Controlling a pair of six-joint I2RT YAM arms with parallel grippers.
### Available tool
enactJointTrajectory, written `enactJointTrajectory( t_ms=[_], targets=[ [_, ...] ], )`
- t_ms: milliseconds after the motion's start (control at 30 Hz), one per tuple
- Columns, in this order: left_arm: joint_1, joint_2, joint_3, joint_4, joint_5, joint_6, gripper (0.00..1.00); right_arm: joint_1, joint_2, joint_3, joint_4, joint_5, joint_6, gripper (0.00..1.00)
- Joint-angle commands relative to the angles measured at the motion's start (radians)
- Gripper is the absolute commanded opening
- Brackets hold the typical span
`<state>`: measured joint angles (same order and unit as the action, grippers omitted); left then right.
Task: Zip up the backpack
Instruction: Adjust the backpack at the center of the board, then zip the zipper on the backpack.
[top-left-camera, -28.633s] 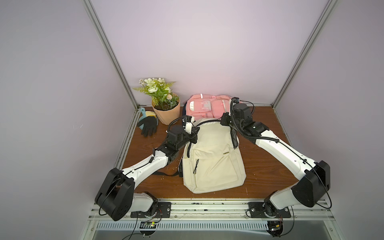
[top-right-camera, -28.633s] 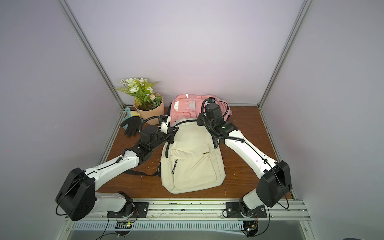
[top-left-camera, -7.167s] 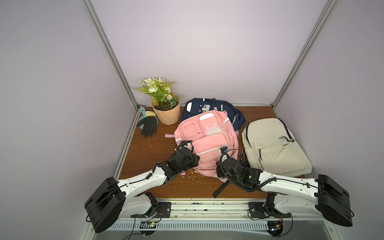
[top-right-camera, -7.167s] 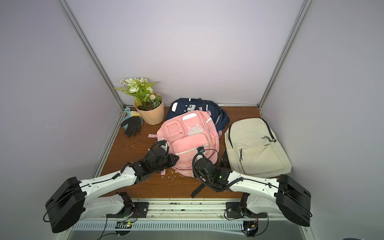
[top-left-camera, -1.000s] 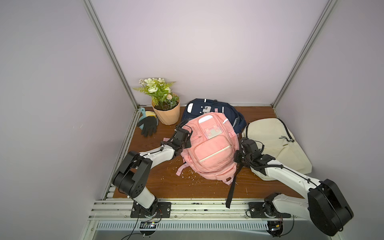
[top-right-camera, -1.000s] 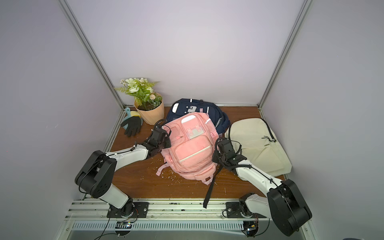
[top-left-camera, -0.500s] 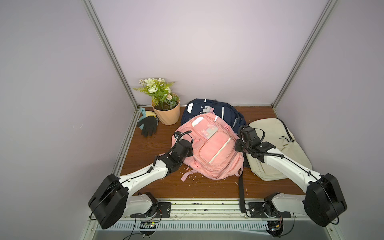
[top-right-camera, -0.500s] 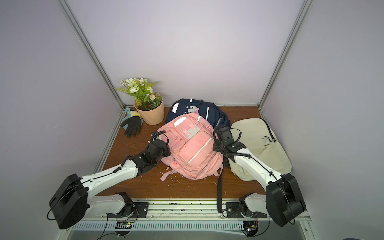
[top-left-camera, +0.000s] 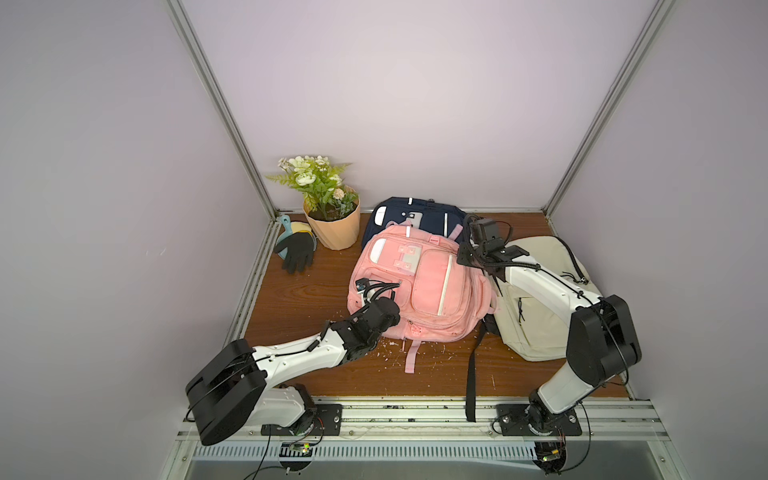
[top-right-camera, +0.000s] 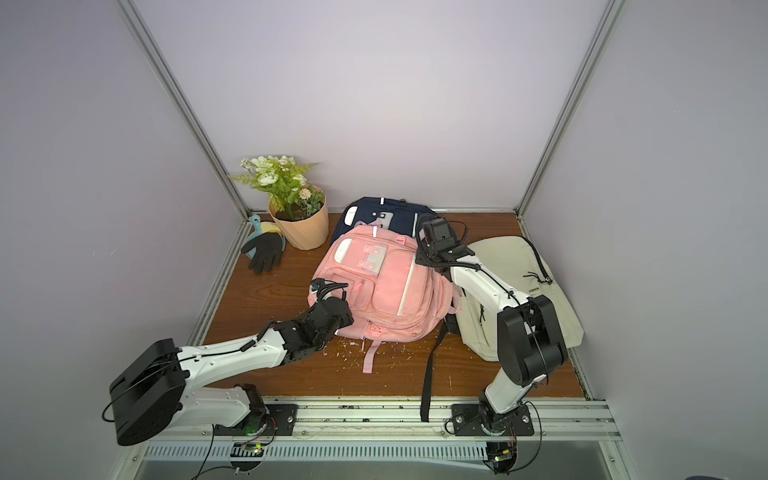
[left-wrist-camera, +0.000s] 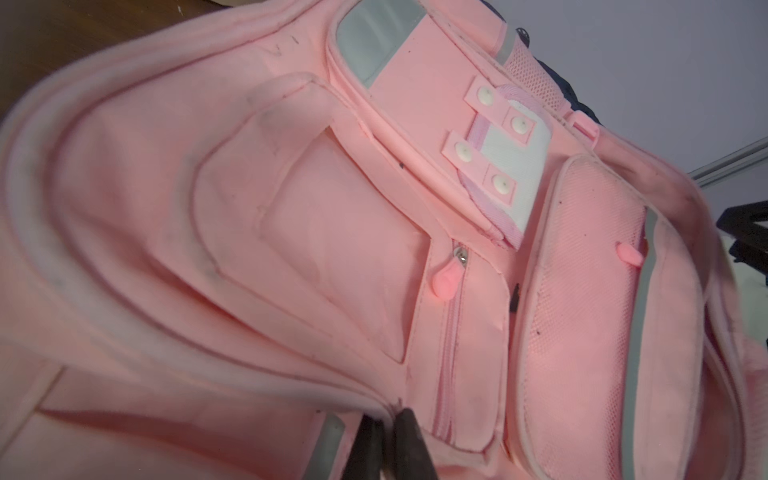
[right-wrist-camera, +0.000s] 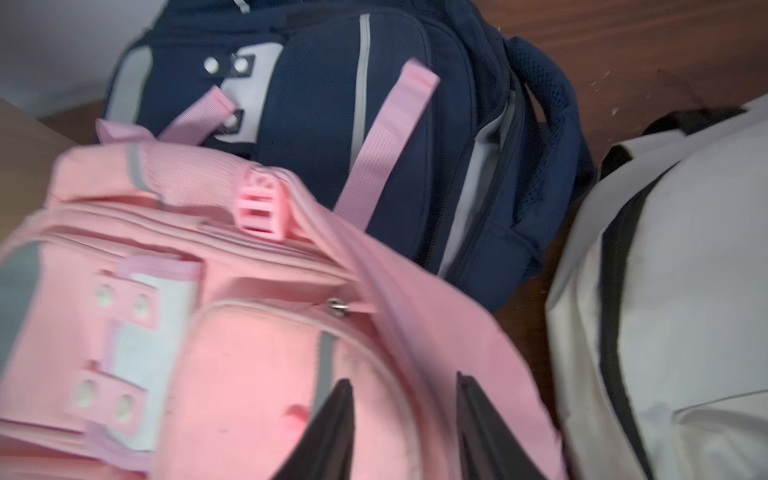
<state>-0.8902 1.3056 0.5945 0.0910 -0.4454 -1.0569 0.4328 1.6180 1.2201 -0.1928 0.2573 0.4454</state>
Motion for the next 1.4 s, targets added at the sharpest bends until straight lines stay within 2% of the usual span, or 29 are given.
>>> enactJointTrajectory(
  t_ms=[0,100,233,333,500,733,1133,1267,1367],
  targets=[
    [-0.029,0.015,0.051,0.06,0.064,-0.015,0.0,0.084,-0.158,-0.054,0.054,0.014,-0.005,0.55],
    [-0.029,0.027,0.062,0.067,0.058,-0.017,0.0,0.153,-0.284,-0.158,0.046,0.017,0.01,0.57],
    [-0.029,0.04,0.07,0.075,0.059,-0.021,0.0,0.286,-0.422,-0.355,0.126,-0.074,0.041,0.56],
    [-0.029,0.047,0.073,0.082,0.059,-0.02,0.0,0.384,-0.464,-0.474,0.196,-0.117,0.113,0.53],
    [-0.029,0.054,0.073,0.083,0.062,-0.02,0.0,0.516,-0.452,-0.606,0.319,-0.091,0.171,0.51],
    [-0.028,0.049,0.069,0.082,0.063,-0.02,0.0,0.581,-0.354,-0.619,0.432,-0.077,0.157,0.49],
    [-0.029,0.025,0.051,0.092,0.083,-0.017,0.0,0.589,-0.181,-0.534,0.408,0.038,0.078,0.46],
    [-0.029,0.027,0.045,0.109,0.1,-0.023,0.0,0.59,-0.112,-0.494,0.429,0.031,0.075,0.42],
    [-0.029,0.029,0.046,0.113,0.108,-0.026,0.0,0.592,-0.079,-0.474,0.429,0.069,0.085,0.36]
  ],
)
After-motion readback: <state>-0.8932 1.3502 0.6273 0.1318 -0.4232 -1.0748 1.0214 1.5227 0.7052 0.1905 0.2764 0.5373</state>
